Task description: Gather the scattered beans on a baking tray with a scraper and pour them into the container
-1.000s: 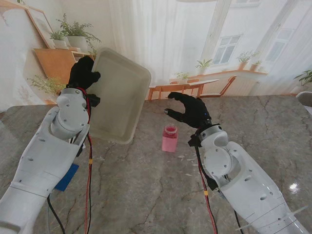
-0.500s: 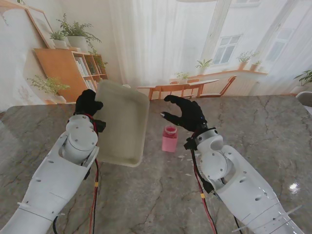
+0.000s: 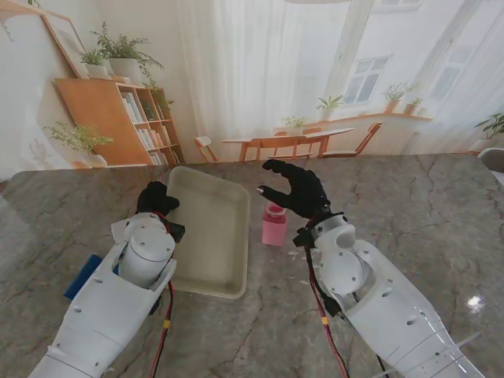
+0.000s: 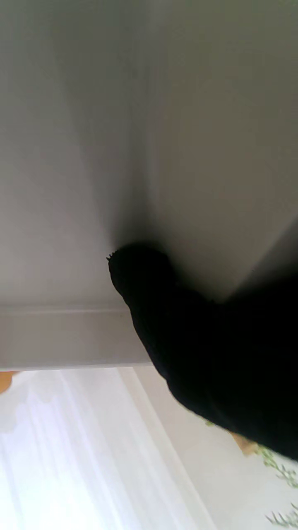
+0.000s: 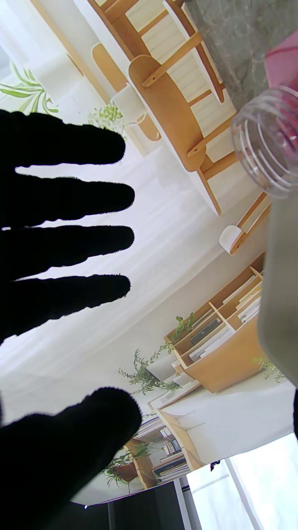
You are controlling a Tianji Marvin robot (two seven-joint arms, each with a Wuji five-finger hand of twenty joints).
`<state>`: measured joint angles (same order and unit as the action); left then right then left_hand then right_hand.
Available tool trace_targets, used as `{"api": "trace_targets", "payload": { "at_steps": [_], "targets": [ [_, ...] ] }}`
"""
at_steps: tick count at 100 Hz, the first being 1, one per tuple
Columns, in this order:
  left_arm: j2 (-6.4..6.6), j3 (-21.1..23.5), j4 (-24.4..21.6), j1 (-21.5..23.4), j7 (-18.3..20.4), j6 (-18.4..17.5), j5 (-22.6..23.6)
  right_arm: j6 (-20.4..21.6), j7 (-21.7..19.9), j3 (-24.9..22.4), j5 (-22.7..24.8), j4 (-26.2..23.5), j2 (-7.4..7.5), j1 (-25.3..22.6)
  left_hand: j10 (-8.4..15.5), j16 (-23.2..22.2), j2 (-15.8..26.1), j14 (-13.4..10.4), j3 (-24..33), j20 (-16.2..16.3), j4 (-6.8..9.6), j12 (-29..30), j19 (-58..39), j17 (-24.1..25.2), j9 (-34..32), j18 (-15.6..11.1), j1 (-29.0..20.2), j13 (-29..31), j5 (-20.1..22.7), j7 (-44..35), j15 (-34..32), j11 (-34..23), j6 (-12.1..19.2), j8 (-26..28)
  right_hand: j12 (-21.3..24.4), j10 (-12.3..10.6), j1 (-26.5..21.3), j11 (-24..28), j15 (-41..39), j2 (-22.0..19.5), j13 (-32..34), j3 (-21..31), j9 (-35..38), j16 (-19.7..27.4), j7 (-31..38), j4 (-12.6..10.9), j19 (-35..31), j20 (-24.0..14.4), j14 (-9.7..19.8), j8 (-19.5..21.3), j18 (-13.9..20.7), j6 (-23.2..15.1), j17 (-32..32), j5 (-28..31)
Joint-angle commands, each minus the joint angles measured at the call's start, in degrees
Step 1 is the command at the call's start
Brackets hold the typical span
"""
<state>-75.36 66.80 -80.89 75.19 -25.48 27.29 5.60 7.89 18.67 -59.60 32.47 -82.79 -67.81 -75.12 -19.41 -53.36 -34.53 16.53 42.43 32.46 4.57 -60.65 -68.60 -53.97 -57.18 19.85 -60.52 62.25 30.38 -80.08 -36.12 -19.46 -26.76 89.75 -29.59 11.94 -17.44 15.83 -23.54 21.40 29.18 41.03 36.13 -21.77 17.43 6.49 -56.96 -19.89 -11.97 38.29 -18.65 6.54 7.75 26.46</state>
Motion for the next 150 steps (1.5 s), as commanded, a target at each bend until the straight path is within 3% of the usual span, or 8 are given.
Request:
{"api": "trace_targets", "payload": {
  "at_steps": [1,11,22,42,63,86,108,150],
  "targets": [
    [-0.71,-0.3,0.4,1.0,0.2,0.7,-0.2,0.3,-0.7,0.1,-0.2,0.1,-0.26,-0.4,3.8,0.9,3.7,-4.9,-1.2,0.4,5.3,0.2,-8.5,-3.0,-3.1,-13.1,-4.9,1.8,-3.7,6.1,-2.1,0.3,-4.4,0.2,0.8,-1.0,-0.1,-0.9,0.7,-1.0,0.6,-0.3,0.3,-0.3,-0.5,-1.8,0.8,-0.4,-0.2,-1.4,-0.6,-0.9,-0.1,0.4],
    [-0.98,-0.3,0.2,1.8,0.1,2.3,-1.0,0.3,-0.6,0.2,-0.4,0.0,-0.3,-0.6,3.0,1.3,5.6,-5.5,-7.3,0.0,4.6,1.4,-8.7,-3.0,-3.1,-13.2,-6.1,1.5,-4.6,11.0,-2.5,1.6,-2.5,0.2,0.8,-0.9,0.0,-0.9,0.7,-0.9,0.6,-0.3,0.3,-0.3,-0.5,-1.7,0.9,-0.4,-0.2,-1.4,-0.6,-0.9,-0.1,0.5],
    [-0.85,-0.7,0.8,2.4,0.6,3.1,-0.2,0.3,-0.6,0.2,-0.5,-0.1,-0.3,-0.9,2.3,1.9,7.3,-7.0,-16.1,-0.4,-0.89,2.3,-8.0,-2.9,-2.5,-14.2,-8.3,0.6,-4.5,17.2,-3.1,2.3,-1.3,0.2,0.8,-0.9,-0.1,-0.9,0.7,-1.0,0.6,-0.3,0.3,-0.3,-0.6,-1.8,0.9,-0.4,-0.2,-1.5,-0.6,-0.9,-0.1,0.3],
    [-0.17,-2.0,2.1,2.7,1.9,3.4,2.9,0.1,-1.2,0.0,-0.6,-0.5,-0.14,-1.6,-0.5,5.5,12.3,-3.1,-29.3,0.0,-3.99,15.5,-0.2,2.2,7.4,-9.5,-8.3,-6.6,-7.4,34.4,-0.9,-2.3,3.4,-11.3,0.8,-0.9,-0.1,-0.9,0.7,-0.9,0.5,-0.3,0.3,-0.3,-0.6,-1.8,0.9,-0.4,-0.2,-1.5,-0.5,-0.9,-0.2,0.4],
    [1.51,-3.4,1.5,2.8,5.4,4.6,8.2,0.2,-1.2,-0.3,-0.4,-0.9,-0.04,-2.2,-2.3,17.7,21.1,5.5,-39.6,-1.0,-3.72,33.4,8.1,24.3,18.0,5.8,-5.8,-23.7,-6.1,63.2,9.0,4.8,5.1,-39.1,0.8,-0.8,-0.1,-0.9,0.7,-1.0,0.5,-0.3,0.3,-0.3,-0.5,-1.7,0.9,-0.4,-0.2,-1.5,-0.6,-0.9,-0.2,0.4],
    [3.5,-4.2,0.5,2.9,9.1,4.3,13.3,0.5,-1.0,-0.6,0.0,-1.3,0.03,-2.8,-3.1,27.1,23.0,9.7,-42.3,-4.1,-4.51,39.5,17.0,44.8,27.6,10.2,-4.1,-37.9,-8.3,71.7,17.5,12.2,4.7,-50.0,0.8,-0.8,0.0,-1.0,0.7,-0.9,0.5,-0.3,0.2,-0.3,-0.6,-1.8,0.9,-0.4,-0.3,-1.5,-0.6,-1.0,-0.2,0.3],
    [5.61,-3.8,-2.0,3.5,11.7,0.2,19.2,1.0,-0.8,-0.6,0.4,-1.3,0.08,-2.9,-3.2,35.1,25.2,9.1,-43.2,-9.8,-5.25,44.6,34.2,58.1,37.4,7.7,-0.3,-50.8,-13.3,75.4,26.0,16.4,3.8,-59.0,0.8,-0.8,0.0,-0.9,0.7,-1.0,0.5,-0.3,0.3,-0.3,-0.6,-1.7,0.9,-0.4,-0.2,-1.5,-0.6,-0.9,-0.2,0.3],
    [11.39,5.0,-16.6,15.2,17.7,-19.1,40.5,1.2,-1.6,-3.5,2.7,-4.6,0.9,-5.4,-1.4,38.4,35.5,6.1,-44.2,-11.4,-6.14,45.9,41.5,57.7,39.3,5.5,7.2,-53.7,-16.4,75.6,28.0,16.3,5.2,-61.6,0.7,-0.9,0.3,-0.9,0.7,-1.0,0.4,-0.4,0.0,-0.3,-0.7,-1.7,0.9,-0.5,0.0,-1.5,-0.5,-0.8,-0.2,-0.2]
  ]
}}
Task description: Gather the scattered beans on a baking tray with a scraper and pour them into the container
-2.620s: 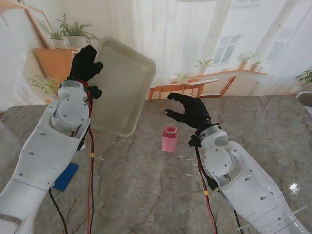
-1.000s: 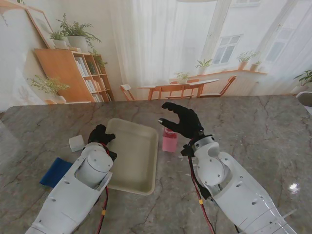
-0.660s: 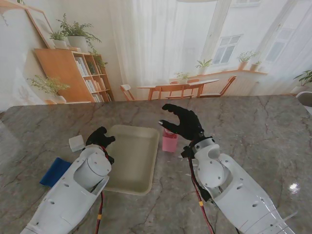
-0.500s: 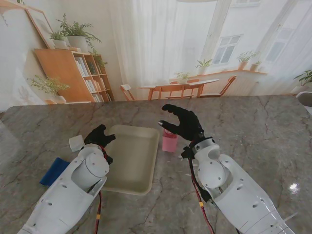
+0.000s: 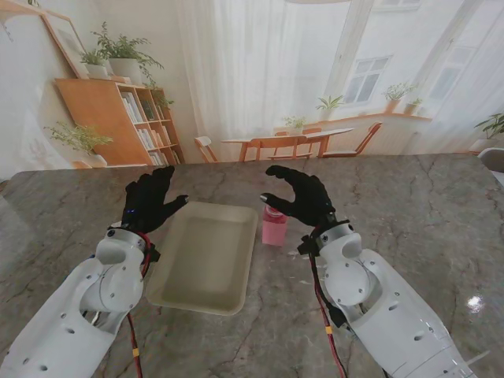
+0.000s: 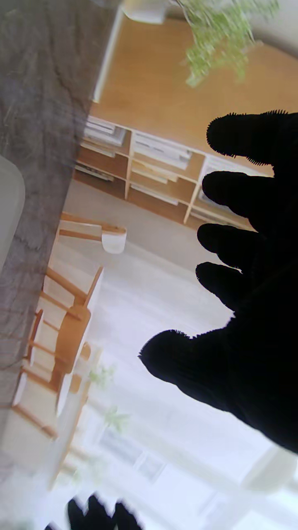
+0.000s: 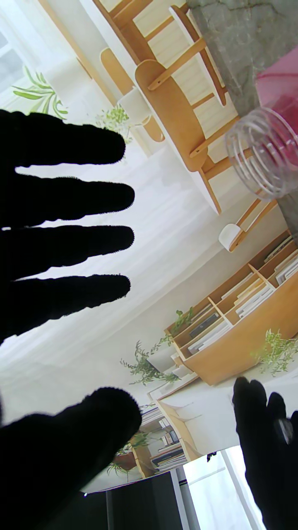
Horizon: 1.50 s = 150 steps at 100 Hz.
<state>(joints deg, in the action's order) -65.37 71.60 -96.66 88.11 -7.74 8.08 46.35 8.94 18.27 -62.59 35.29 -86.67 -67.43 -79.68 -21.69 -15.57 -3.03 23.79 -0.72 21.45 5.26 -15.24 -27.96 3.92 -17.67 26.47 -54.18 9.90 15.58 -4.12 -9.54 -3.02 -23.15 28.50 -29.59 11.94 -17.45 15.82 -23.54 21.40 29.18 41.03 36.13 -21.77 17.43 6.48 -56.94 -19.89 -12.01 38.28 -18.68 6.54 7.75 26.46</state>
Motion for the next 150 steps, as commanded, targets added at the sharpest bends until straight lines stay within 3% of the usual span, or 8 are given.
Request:
{"api": "trace_targets", "payload": {
  "at_steps": [1,32,64,90,98,115,122,150],
  "targets": [
    [1.51,0.4,-1.1,2.6,0.1,-0.2,0.3,0.2,-1.3,-0.6,-0.1,-0.8,0.56,-0.9,0.9,0.7,4.2,-1.2,-1.1,-0.3,-6.85,0.4,0.9,-0.2,-0.3,-1.1,1.0,-1.3,-1.5,-0.4,1.4,-0.1,1.6,-0.4,0.7,-0.9,0.3,-0.9,0.7,-1.0,0.4,-0.4,0.0,-0.3,-0.7,-1.7,0.9,-0.5,0.0,-1.4,-0.5,-0.8,-0.2,-0.2],
    [3.39,3.9,-6.8,13.6,-0.4,-5.5,14.0,0.5,-4.3,-4.3,0.0,-2.6,1.46,-4.4,2.0,-0.2,8.1,-2.7,-1.5,2.7,-7.35,-1.0,-3.0,-4.2,-5.9,-0.8,1.3,3.7,2.3,-2.3,0.7,-1.4,4.0,0.8,0.8,-0.9,1.4,-1.1,1.0,-1.3,0.3,-1.1,-0.4,-0.2,-1.6,-1.6,1.0,-0.5,0.2,-1.7,-0.4,0.1,-0.2,-1.8],
    [2.9,2.2,-5.8,16.2,-4.6,-2.8,13.5,3.3,-8.2,-7.8,-1.2,-0.9,2.31,-5.3,2.5,-1.0,8.1,-3.1,-1.6,3.9,-7.39,-1.7,-4.4,-4.6,-7.5,-0.6,1.2,5.3,3.4,-2.6,0.5,-1.5,4.7,1.5,1.3,-0.8,7.7,-2.8,2.5,-0.4,-2.2,-0.8,-5.1,0.3,-6.0,-0.8,2.9,-0.4,1.1,-2.5,0.6,5.3,-1.2,-8.5],
    [2.34,1.5,-4.7,16.1,-7.8,-1.4,12.2,8.6,-13.1,-7.3,-3.4,8.3,3.21,-0.4,2.6,-1.3,8.2,-3.3,-1.5,4.1,-7.37,-1.9,-4.3,-4.8,-7.5,-1.3,1.2,5.6,3.4,-2.4,0.6,-1.5,4.7,1.7,5.6,2.4,9.9,-6.0,7.6,1.8,-11.4,2.6,-17.1,5.3,-11.4,0.2,5.3,1.3,0.2,1.7,3.6,14.1,-3.8,-20.4],
    [2.25,1.4,-4.8,16.2,-8.2,-1.3,12.0,10.0,-13.2,-5.9,-4.1,12.1,3.12,1.7,2.6,-1.4,8.1,-3.3,-1.6,4.2,-7.37,-2.0,-4.4,-5.1,-7.7,-1.6,1.2,5.9,3.5,-2.5,0.5,-1.5,4.7,1.8,7.0,3.0,9.1,-5.6,7.2,2.2,-15.2,2.7,-22.5,6.4,-19.1,0.3,4.6,2.4,0.4,-2.7,4.6,16.1,-5.3,-18.4],
    [2.19,1.5,-4.9,16.6,-8.5,-0.9,12.0,13.8,-10.4,-1.6,-4.1,21.2,2.44,7.1,2.6,-1.4,8.1,-3.4,-1.5,4.1,-7.36,-2.1,-4.4,-5.3,-7.8,-2.3,1.2,6.0,3.6,-2.4,0.5,-1.5,4.7,1.9,8.7,3.1,8.4,-2.7,5.0,3.7,-16.5,4.3,-26.0,7.4,-20.4,0.7,2.9,3.3,0.5,-14.8,4.5,17.7,-5.7,-17.5],
    [2.15,1.5,-5.0,16.6,-8.6,-0.8,11.9,15.4,-9.9,0.4,-4.7,24.8,2.15,9.4,2.7,-1.5,8.1,-3.5,-1.6,4.1,-7.37,-2.1,-4.4,-5.4,-7.8,-2.5,1.3,6.2,3.6,-2.5,0.5,-1.5,4.7,2.0,9.4,2.9,8.7,-0.7,4.1,3.7,-17.0,4.6,-27.4,7.5,-20.4,0.9,1.9,3.8,0.7,-23.1,4.4,18.2,-6.0,-16.9],
    [2.08,1.4,-4.8,16.6,-8.3,-0.2,11.2,21.1,-8.5,8.0,-6.9,35.2,0.76,15.7,2.5,-1.6,7.9,-3.5,-1.5,4.0,-7.35,-2.2,-4.7,-5.8,-8.4,-3.2,1.1,6.8,3.9,-2.5,0.2,-1.7,4.4,2.1,9.7,2.9,9.0,-0.5,3.6,3.4,-17.0,4.2,-27.4,7.4,-20.7,1.1,1.5,3.8,0.6,-26.1,4.3,18.3,-6.1,-16.6]
  ]
}}
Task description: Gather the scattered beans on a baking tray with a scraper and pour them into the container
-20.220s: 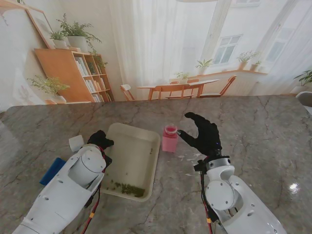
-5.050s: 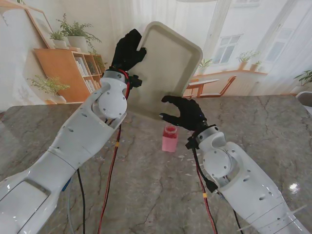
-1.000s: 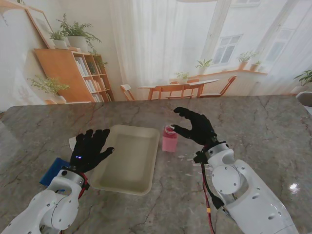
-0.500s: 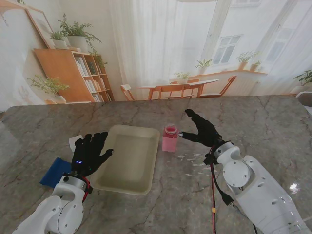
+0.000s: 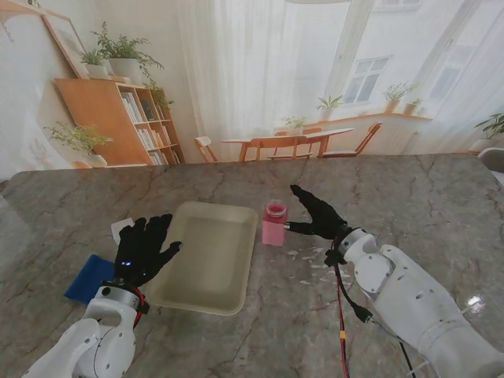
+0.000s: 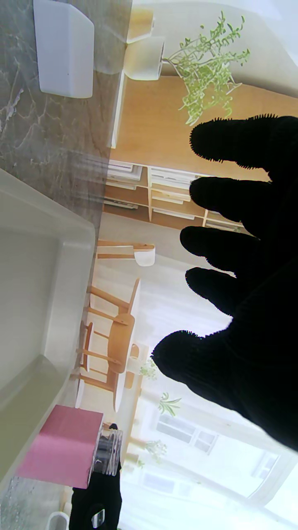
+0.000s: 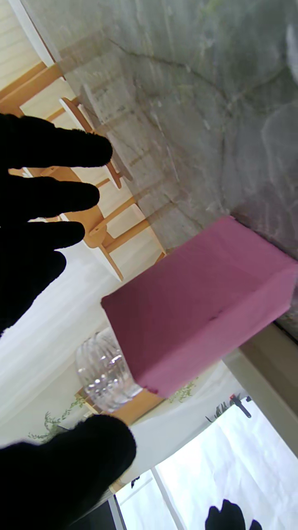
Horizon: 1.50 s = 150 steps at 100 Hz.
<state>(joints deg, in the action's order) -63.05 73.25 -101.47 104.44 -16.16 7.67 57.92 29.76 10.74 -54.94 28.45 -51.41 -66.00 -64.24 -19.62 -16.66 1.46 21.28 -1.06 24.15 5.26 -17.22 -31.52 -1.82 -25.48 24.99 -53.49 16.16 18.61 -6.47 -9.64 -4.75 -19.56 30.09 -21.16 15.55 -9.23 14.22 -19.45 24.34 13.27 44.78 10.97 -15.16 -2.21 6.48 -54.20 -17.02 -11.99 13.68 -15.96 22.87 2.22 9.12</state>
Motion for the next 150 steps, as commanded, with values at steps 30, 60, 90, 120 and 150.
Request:
{"api": "trace_targets", "payload": {
  "at_steps": [30,60,90,120,150],
  "targets": [
    [-0.16,-0.6,0.3,-0.1,0.7,0.2,-0.4,2.4,-1.7,5.3,-3.6,6.1,-2.18,4.2,0.5,-0.5,3.3,-1.2,-1.1,1.1,-7.36,-0.4,-1.7,-0.6,-1.4,-2.5,0.2,1.3,1.2,-0.3,0.0,-0.2,0.6,0.6,0.4,-0.7,0.8,3.0,-1.6,0.7,0.0,0.5,-0.9,0.2,-0.1,1.1,-2.0,0.7,0.4,-2.3,1.4,1.8,-0.3,1.0],
    [-0.07,-0.9,0.6,-0.5,1.4,0.3,-0.5,6.5,-1.7,10.5,-6.0,13.9,-4.14,8.4,0.6,-0.6,3.3,-1.4,-1.2,0.8,-7.39,-0.5,-2.1,-0.8,-1.9,-3.0,-0.2,1.7,1.6,-0.5,-0.1,-0.4,0.2,0.8,-3.9,-2.0,1.1,7.1,-4.6,1.9,3.6,2.2,3.1,-2.5,2.2,1.4,-4.0,0.5,1.3,14.2,1.2,0.2,1.2,-0.7],
    [-0.02,-1.0,0.8,-0.7,1.8,0.2,-0.6,10.2,-2.1,13.8,-9.8,21.6,-7.08,11.6,0.8,-0.6,3.3,-1.7,-1.1,0.5,-7.46,-0.7,-2.5,-1.1,-2.5,-3.4,-1.1,2.1,2.1,-0.7,-0.3,-0.5,-0.1,0.9,-7.3,-6.6,0.8,11.0,-7.0,5.5,8.4,6.6,10.0,-3.7,11.4,1.7,-6.0,-0.4,3.7,34.4,1.4,-4.9,3.7,-3.1],
    [-0.01,-0.8,0.6,-0.4,2.1,0.4,-0.7,13.4,-2.2,15.1,-12.7,29.6,-10.78,14.0,0.9,-0.6,3.2,-2.0,-1.2,0.2,-7.51,-0.8,-2.7,-1.3,-2.8,-3.7,-1.8,2.5,2.3,-0.8,-0.4,-0.6,-0.2,1.0,-9.9,-15.0,-1.0,17.1,-9.2,10.4,14.8,14.2,20.4,-4.1,23.6,1.9,-8.0,-1.8,7.5,38.0,2.1,-16.9,6.5,5.5],
    [0.0,-0.6,0.5,-0.2,2.2,0.6,-0.6,12.9,-1.1,13.0,-14.4,32.7,-12.88,14.0,0.9,-0.6,3.2,-2.2,-1.2,-0.1,-7.54,-0.8,-2.8,-1.3,-2.8,-4.1,-2.4,2.6,2.3,-0.8,-0.4,-0.6,-0.4,1.0,-12.0,-23.8,-2.6,23.7,-11.4,13.7,24.7,19.7,34.1,-4.9,46.8,2.1,-10.0,-3.3,12.0,32.7,2.6,-29.5,10.2,12.0]
  ]
}}
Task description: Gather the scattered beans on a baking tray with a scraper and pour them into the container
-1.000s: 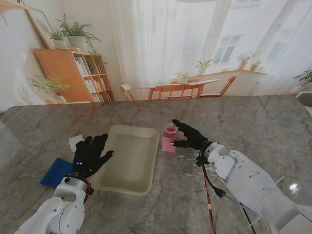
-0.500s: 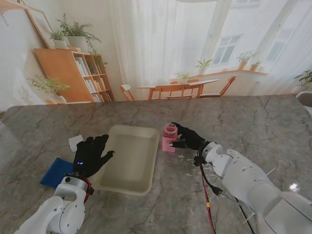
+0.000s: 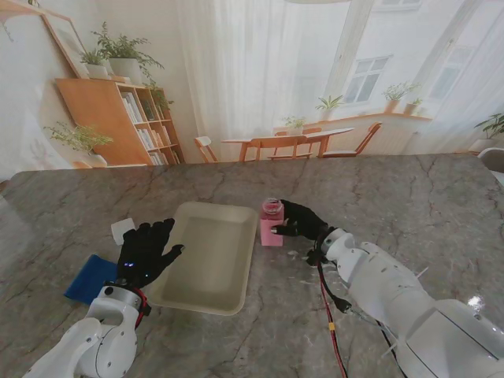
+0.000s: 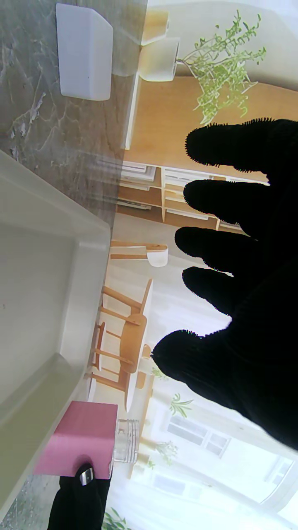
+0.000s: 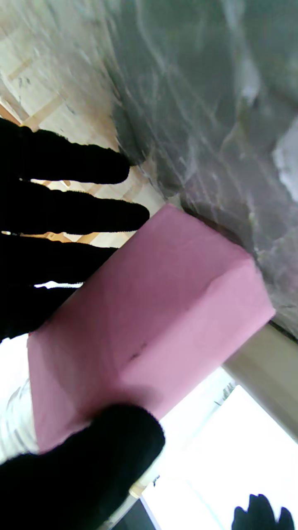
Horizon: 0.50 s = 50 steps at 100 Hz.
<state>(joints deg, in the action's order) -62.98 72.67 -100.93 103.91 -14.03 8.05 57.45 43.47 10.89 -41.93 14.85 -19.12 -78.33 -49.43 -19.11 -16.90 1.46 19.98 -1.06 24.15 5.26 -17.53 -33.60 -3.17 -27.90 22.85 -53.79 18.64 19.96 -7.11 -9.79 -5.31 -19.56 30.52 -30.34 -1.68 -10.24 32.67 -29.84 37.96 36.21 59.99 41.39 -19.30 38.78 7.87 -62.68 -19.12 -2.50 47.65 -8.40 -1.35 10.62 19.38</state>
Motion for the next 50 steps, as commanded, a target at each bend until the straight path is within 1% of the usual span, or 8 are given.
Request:
{"api": "trace_targets", "payload": {
  "at_steps": [1,8,11,26,35,39,42,50],
  "targets": [
    [-0.06,0.0,0.0,0.4,0.1,0.2,-0.1,-0.9,-1.2,-0.1,-0.9,0.4,-0.59,-0.8,0.5,-0.4,3.3,-0.9,-1.2,-0.1,-7.54,-0.5,-0.8,0.0,-0.5,-2.0,-2.1,0.2,1.0,-0.2,-0.3,-0.1,-0.4,0.6,-2.9,-6.7,-1.7,5.4,-1.0,0.2,2.0,4.6,3.9,-0.8,6.4,0.7,-1.5,-1.3,2.6,-1.5,-5.0,-5.5,1.8,1.9],
    [-0.06,0.0,0.0,0.4,0.1,0.3,-0.1,-1.5,-1.7,-0.9,-1.7,0.1,-0.65,-1.1,0.5,-0.4,3.3,-0.9,-1.2,-0.1,-7.56,-0.5,-0.8,0.0,-0.4,-2.0,-2.2,0.3,1.0,-0.2,-0.3,-0.1,-0.3,0.6,-3.2,-7.3,-1.9,6.0,-1.3,0.4,3.0,4.9,5.2,-0.8,7.8,0.7,-1.7,-1.3,3.1,-1.8,-5.0,-6.6,2.1,2.7],
    [-0.06,0.0,0.0,0.4,0.1,0.3,-0.1,-1.7,-1.9,-1.1,-1.9,0.1,-0.66,-1.2,0.6,-0.4,3.3,-1.0,-1.2,-0.1,-7.55,-0.5,-0.8,0.1,-0.5,-2.1,-2.3,0.3,0.9,-0.2,-0.3,-0.1,-0.3,0.6,-3.7,-7.7,-2.2,6.2,-1.3,0.5,3.8,5.2,6.0,-0.8,10.5,0.8,-1.8,-1.4,3.4,-4.9,-4.9,-7.4,2.5,3.0],
    [-0.05,0.0,0.0,0.4,0.2,0.2,-0.1,-2.7,-1.6,-2.5,-2.8,0.0,-1.05,-1.7,0.5,-0.5,3.3,-1.0,-1.3,-0.2,-7.57,-0.5,-0.9,-0.1,-0.6,-2.2,-2.4,0.4,1.0,-0.2,-0.4,-0.1,-0.5,0.7,-4.4,-9.8,-3.7,7.8,-2.5,1.6,7.5,6.8,10.1,-1.2,14.8,0.6,-2.5,-1.7,5.0,-5.1,-4.6,-10.9,4.7,6.5],
    [-0.05,0.1,0.0,0.4,0.2,0.2,-0.2,-3.3,0.3,-3.1,-2.8,-0.3,-1.35,-2.1,0.5,-0.5,3.3,-1.0,-1.3,-0.3,-7.57,-0.5,-1.0,0.0,-0.5,-2.3,-2.5,0.4,1.0,-0.2,-0.4,-0.1,-0.4,0.7,-4.6,-11.2,-4.6,8.7,-3.5,2.3,10.2,8.2,13.0,-1.5,17.6,0.7,-3.3,-2.0,6.2,-5.8,-4.4,-13.1,6.4,8.7],
    [-0.04,0.1,0.0,0.5,0.2,0.2,-0.2,-3.6,1.5,-3.4,-2.6,-0.5,-1.42,-2.3,0.6,-0.5,3.3,-1.1,-1.3,-0.3,-7.57,-0.5,-1.0,-0.1,-0.5,-2.3,-2.5,0.4,1.0,-0.2,-0.4,-0.1,-0.4,0.7,-5.5,-11.7,-5.6,9.0,-3.9,3.5,11.4,8.5,14.3,-1.7,19.0,3.4,-3.7,-2.1,6.7,-7.8,-4.2,-14.4,7.2,9.5],
    [-0.04,0.1,0.0,0.5,0.2,0.2,-0.1,-4.0,2.3,-3.5,-2.5,-0.9,-1.42,-2.5,0.6,-0.5,3.3,-1.0,-1.3,-0.3,-7.57,-0.5,-1.0,-0.1,-0.5,-2.4,-2.5,0.5,0.9,-0.2,-0.4,-0.1,-0.4,0.7,-6.7,-12.1,-6.4,8.7,-4.3,4.8,12.3,9.0,15.6,-1.8,21.8,6.0,-3.9,-2.2,7.1,-12.8,-4.2,-15.6,7.8,9.8],
    [-0.05,0.2,0.0,0.6,0.0,0.2,0.0,-5.0,4.9,-4.0,-2.0,-2.4,-1.27,-3.2,0.6,-0.5,3.3,-1.2,-1.3,-0.4,-7.57,-0.5,-1.0,-0.1,-0.5,-2.5,-2.5,0.5,1.0,-0.2,-0.4,-0.1,-0.4,0.7,-7.6,-13.1,-8.9,8.6,-5.4,7.7,14.6,9.5,18.7,-2.2,25.7,9.5,-4.7,-2.5,8.1,-17.9,-3.9,-18.6,9.4,10.9]
  ]
}}
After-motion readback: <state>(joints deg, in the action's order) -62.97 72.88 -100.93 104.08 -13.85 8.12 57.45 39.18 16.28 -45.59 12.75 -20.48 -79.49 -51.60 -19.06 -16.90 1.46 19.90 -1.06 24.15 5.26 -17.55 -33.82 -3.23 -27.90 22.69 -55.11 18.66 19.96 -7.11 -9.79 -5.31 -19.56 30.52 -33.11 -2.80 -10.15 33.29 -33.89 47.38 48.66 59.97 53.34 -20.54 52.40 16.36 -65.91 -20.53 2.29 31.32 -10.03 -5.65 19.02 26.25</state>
